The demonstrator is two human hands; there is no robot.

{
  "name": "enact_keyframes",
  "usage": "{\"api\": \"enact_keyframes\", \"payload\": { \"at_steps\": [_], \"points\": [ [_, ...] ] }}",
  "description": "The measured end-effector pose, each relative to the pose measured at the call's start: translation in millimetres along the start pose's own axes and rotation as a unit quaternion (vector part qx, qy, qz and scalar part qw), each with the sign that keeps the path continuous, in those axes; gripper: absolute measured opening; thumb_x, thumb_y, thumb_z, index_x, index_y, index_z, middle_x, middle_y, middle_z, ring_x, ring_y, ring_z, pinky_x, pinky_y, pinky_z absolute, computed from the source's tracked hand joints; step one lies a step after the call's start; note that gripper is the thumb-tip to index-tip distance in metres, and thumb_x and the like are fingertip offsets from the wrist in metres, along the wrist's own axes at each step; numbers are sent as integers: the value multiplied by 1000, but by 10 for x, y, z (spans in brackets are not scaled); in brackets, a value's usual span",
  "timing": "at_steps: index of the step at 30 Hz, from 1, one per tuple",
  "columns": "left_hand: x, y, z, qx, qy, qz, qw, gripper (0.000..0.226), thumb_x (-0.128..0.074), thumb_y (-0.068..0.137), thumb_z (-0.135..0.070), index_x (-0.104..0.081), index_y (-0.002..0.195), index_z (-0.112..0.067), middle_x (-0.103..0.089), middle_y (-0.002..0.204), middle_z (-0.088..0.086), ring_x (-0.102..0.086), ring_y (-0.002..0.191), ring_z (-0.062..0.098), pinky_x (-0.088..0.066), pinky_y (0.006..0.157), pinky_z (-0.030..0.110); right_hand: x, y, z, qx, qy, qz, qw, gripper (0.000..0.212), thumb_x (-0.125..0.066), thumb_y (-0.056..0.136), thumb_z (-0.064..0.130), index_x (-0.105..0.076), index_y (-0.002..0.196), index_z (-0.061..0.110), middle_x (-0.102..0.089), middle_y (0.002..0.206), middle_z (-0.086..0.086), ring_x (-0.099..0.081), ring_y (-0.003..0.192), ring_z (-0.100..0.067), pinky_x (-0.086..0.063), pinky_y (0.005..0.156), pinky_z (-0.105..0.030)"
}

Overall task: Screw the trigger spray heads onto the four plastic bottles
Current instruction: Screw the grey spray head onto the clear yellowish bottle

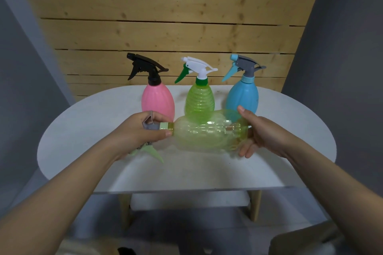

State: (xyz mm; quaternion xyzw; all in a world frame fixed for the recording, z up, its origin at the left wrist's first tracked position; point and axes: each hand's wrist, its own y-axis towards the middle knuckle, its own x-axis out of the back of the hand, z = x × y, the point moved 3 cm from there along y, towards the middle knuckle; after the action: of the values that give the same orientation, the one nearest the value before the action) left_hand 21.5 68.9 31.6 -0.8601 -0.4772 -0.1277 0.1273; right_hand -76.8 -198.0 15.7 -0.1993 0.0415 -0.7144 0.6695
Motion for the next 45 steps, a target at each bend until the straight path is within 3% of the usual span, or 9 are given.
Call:
{"api": "enact_keyframes", "payload": {
  "at_steps": [4,7,10,18,22,25,34,41,45],
  "points": [
    [-19,11,-15,15,-23,-14,1000,22,-72,75,-7,-66,94,-15,-49,61,-3,-41,35,-2,-29,33,10,-3,2,5,20,13,37,999,73,-43,72,68,-60,118,14,-72,108,-15,-71,90,-29,-59,72,-35],
    [-3,46,-15,38,-30,-22,999,28,-72,76,-11,-63,103,-9,-47,48,-6,-37,33,2,-25,32,13,46,-36,93,91,101,63,989,60,-61,77,31,-47,135,24,-60,131,-4,-62,114,-22,-55,89,-37],
    [27,34,-20,31,-16,-1,999,29,-71,77,-13,-63,104,-12,-48,44,-9,-37,35,3,-24,34,14,78,-71,123,104,109,60,987,66,-67,69,17,-49,133,22,-62,125,-9,-66,102,-23,-58,72,-31],
    [17,12,-56,7,-17,-9,1000,26,-72,76,-8,-65,100,-13,-53,51,-10,-42,36,0,-29,34,12,-28,-13,37,18,25,31,999,81,-50,62,72,-61,112,9,-68,102,-29,-72,69,-31,-56,54,-31],
    [67,53,-37,27,-32,-36,998,27,-71,76,-13,-65,103,-11,-48,51,-3,-39,38,5,-24,34,15,-21,2,46,86,120,78,986,61,-63,73,39,-49,131,24,-66,120,-6,-66,105,-24,-57,78,-35],
    [84,63,-37,25,-36,-36,998,29,-71,76,-14,-65,104,-10,-49,52,-3,-40,42,8,-26,36,17,3,5,76,119,131,76,981,69,-72,66,17,-50,130,29,-70,112,0,-68,98,-20,-58,71,-31],
    [16,-12,-73,-9,-2,2,1000,25,-74,73,-8,-66,95,-17,-57,72,0,-45,40,2,-32,37,12,-13,16,-18,13,-23,32,999,96,-51,51,88,-65,101,8,-72,77,-26,-70,57,-31,-53,46,-28],
    [12,45,-52,30,-48,-32,998,34,-69,78,-10,-59,110,-5,-47,59,5,-41,40,6,-27,37,16,-46,1,79,85,116,70,987,63,-58,74,44,-48,133,22,-57,133,-9,-58,119,-31,-52,94,-43],
    [32,21,-41,30,-8,-4,1000,30,-71,77,-12,-62,106,-12,-48,56,-2,-38,38,5,-24,35,15,-35,-1,90,101,81,39,991,65,-68,65,39,-56,127,20,-67,113,-6,-66,99,-26,-57,81,-39]
  ]
}}
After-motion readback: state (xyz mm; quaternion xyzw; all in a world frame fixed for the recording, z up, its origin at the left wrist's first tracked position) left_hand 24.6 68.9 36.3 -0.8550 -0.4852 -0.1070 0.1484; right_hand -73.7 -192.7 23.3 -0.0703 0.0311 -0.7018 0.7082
